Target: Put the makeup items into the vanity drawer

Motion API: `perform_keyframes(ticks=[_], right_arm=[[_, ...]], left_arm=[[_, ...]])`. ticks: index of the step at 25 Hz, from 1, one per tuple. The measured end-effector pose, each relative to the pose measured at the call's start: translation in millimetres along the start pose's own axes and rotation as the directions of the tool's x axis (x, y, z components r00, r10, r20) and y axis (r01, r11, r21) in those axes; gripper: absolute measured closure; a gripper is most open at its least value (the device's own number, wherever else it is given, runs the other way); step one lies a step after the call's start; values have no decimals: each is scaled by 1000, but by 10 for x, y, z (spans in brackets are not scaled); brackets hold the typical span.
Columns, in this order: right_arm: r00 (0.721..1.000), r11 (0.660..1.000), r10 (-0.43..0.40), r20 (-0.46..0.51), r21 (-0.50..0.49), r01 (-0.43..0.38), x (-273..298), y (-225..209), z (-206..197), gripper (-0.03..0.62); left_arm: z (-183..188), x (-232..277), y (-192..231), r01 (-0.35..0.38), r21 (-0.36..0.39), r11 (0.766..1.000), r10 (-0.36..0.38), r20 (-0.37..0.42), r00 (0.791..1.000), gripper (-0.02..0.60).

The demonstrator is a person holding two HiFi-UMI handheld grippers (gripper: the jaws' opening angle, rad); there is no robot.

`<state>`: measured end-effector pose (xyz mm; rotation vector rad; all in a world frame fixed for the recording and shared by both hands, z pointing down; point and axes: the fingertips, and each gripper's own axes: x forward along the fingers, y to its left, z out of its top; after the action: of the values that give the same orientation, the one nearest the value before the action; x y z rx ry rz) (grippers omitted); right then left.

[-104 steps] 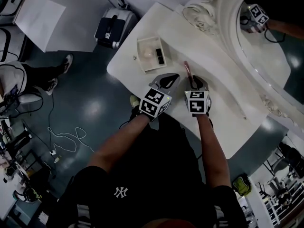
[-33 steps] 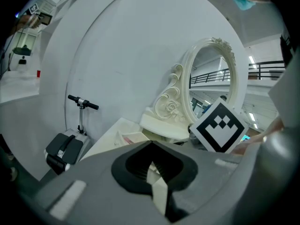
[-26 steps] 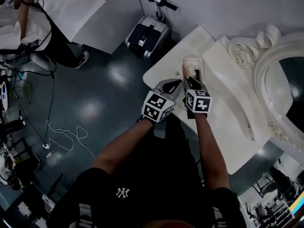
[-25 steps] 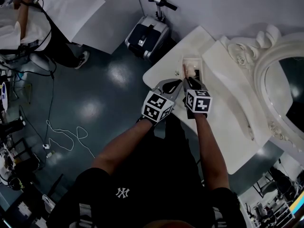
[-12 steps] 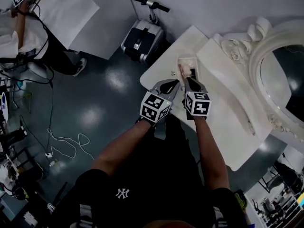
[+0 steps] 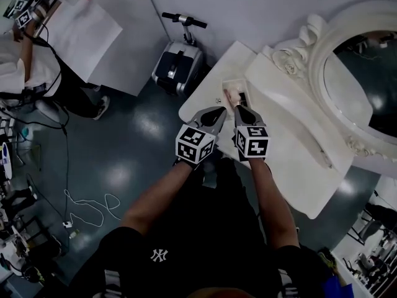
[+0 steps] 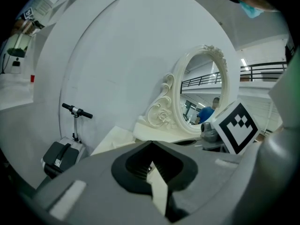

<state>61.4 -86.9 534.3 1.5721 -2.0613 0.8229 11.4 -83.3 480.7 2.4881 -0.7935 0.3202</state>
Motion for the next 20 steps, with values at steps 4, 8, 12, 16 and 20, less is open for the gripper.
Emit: perform_keyframes(ticks=[4,8,12,16,20], right_arm=[[999,1000,-2,52,-10,3,-161,111,159,569],[995,1000,1,105,-29,2,-315,270,359,569],[987,998,8,159,-56,1,-488,425,568,569],[979,997,11,204,-73,4,-635,527,757,569],[969,996,17,245,-88,5,-766,630,929,569]], left_arm=[[156,-135,-49,13,14,1000,-13,27,1000,581],[350,-302,-79,21,32,999,-23,61,998,581],[512,-449,-125,28,52,998,-33,87,996,581],[665,-553,-181,36,72,997,-44,116,992,581],[812,-666,-247,41,96,995,-54,142,988,581]])
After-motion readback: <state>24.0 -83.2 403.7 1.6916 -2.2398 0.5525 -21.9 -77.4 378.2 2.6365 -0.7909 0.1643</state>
